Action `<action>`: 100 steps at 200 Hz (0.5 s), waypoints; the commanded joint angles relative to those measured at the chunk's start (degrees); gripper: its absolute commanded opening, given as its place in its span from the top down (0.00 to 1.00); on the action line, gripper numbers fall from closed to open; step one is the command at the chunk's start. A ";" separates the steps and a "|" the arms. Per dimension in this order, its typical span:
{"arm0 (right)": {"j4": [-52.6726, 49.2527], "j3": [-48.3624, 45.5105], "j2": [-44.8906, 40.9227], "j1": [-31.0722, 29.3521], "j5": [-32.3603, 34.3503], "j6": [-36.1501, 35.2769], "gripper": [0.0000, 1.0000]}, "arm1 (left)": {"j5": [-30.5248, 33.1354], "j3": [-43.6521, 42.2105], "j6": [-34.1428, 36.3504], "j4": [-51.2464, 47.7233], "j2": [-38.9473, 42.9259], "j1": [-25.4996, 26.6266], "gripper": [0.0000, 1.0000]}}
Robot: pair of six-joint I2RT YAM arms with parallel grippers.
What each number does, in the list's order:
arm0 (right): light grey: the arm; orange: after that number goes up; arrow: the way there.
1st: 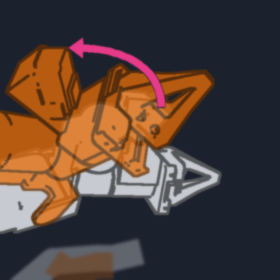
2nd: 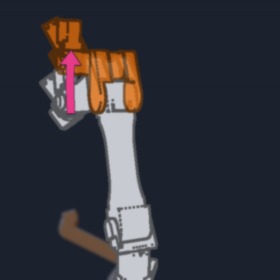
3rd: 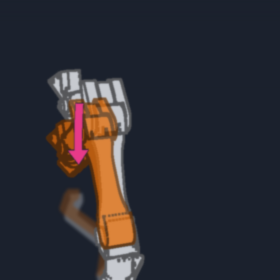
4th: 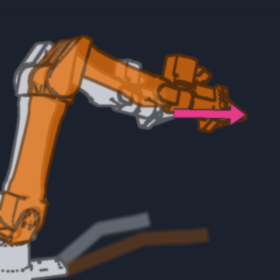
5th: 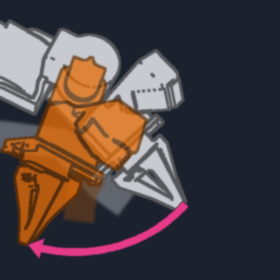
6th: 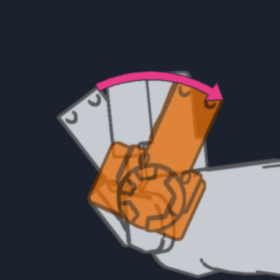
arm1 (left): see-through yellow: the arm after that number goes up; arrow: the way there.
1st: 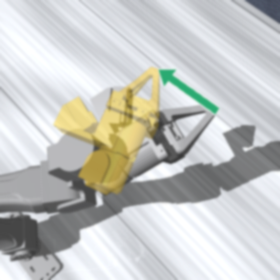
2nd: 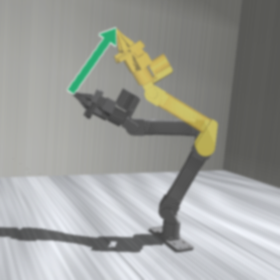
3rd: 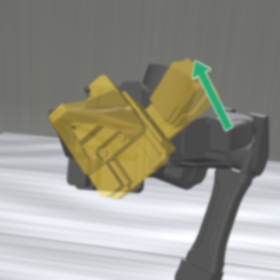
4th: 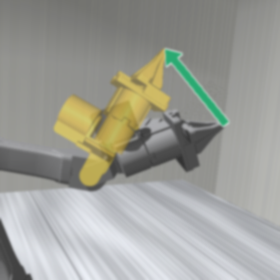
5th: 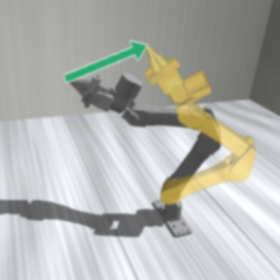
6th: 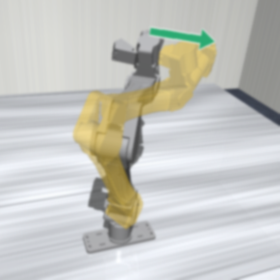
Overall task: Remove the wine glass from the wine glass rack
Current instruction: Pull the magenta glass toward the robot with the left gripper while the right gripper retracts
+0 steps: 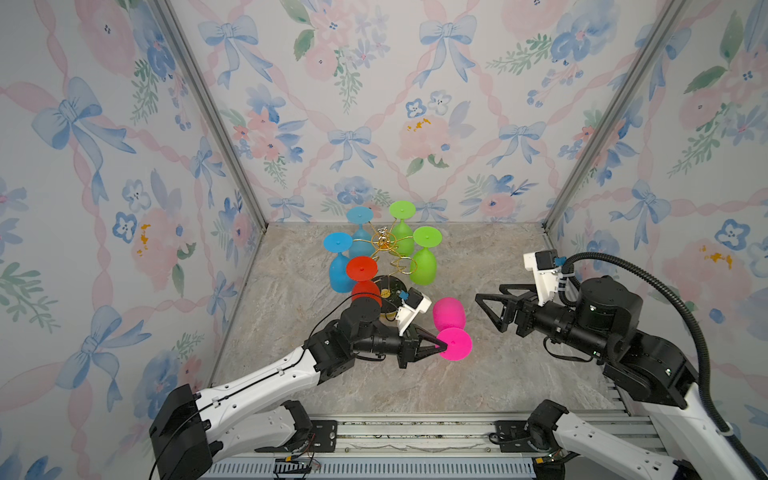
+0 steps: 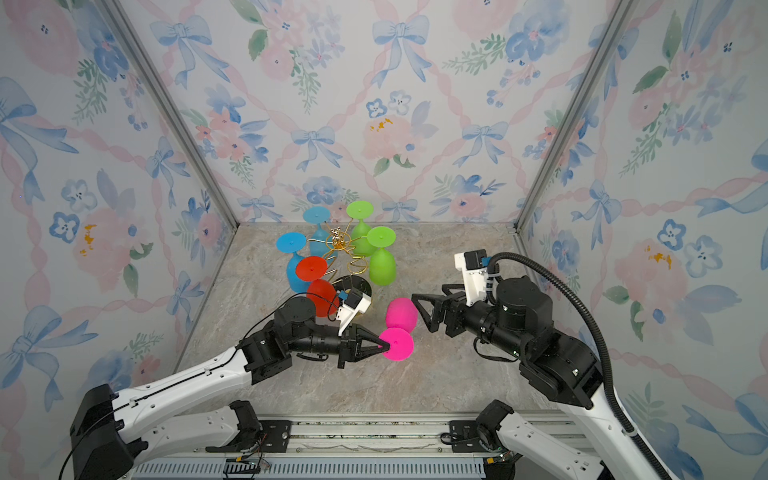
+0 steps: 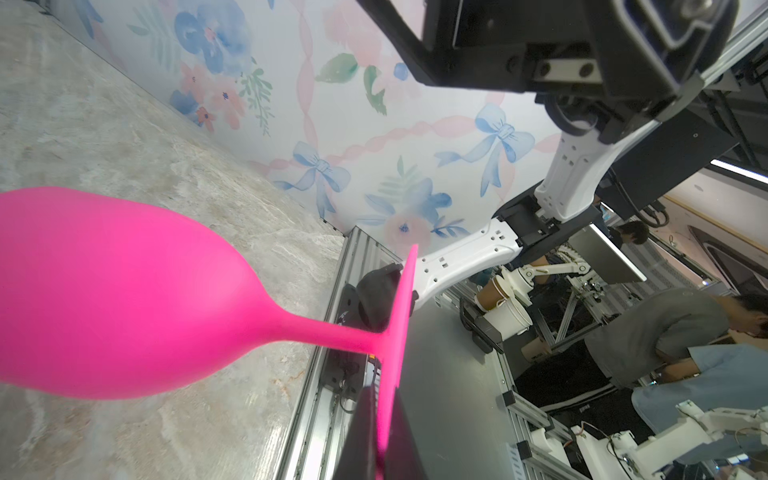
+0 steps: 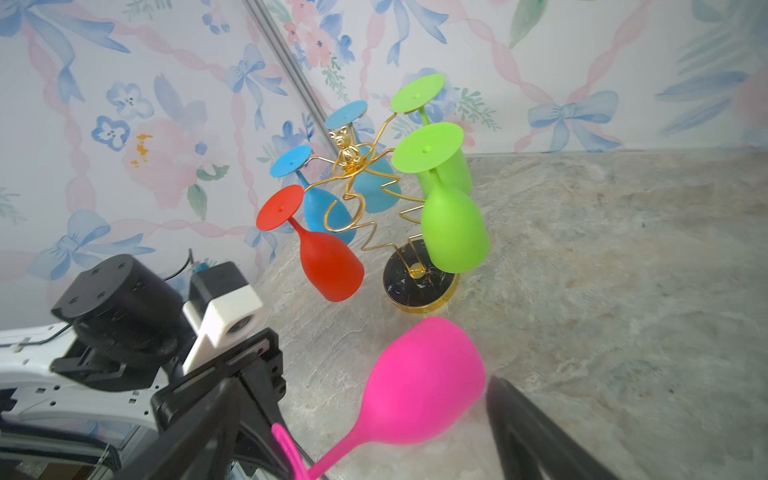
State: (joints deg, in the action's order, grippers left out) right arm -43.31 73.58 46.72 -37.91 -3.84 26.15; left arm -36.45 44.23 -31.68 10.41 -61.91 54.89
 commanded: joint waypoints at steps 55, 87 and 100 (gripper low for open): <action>-15.22 7.21 11.55 17.10 -13.86 9.27 0.14 | 22.93 3.13 31.34 -9.96 3.10 8.49 1.00; -18.47 10.17 15.23 19.28 -17.35 8.77 0.15 | 37.04 1.53 43.15 -9.97 1.97 14.11 1.00; -20.10 11.37 16.67 19.34 -18.49 7.86 0.15 | 43.49 1.15 46.55 -9.53 0.06 16.71 1.00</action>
State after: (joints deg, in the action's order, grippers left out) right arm -58.06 81.65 61.60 -19.11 -17.39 34.35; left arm -7.77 46.83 2.76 1.06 -59.64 68.16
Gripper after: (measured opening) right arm 0.850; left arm 0.050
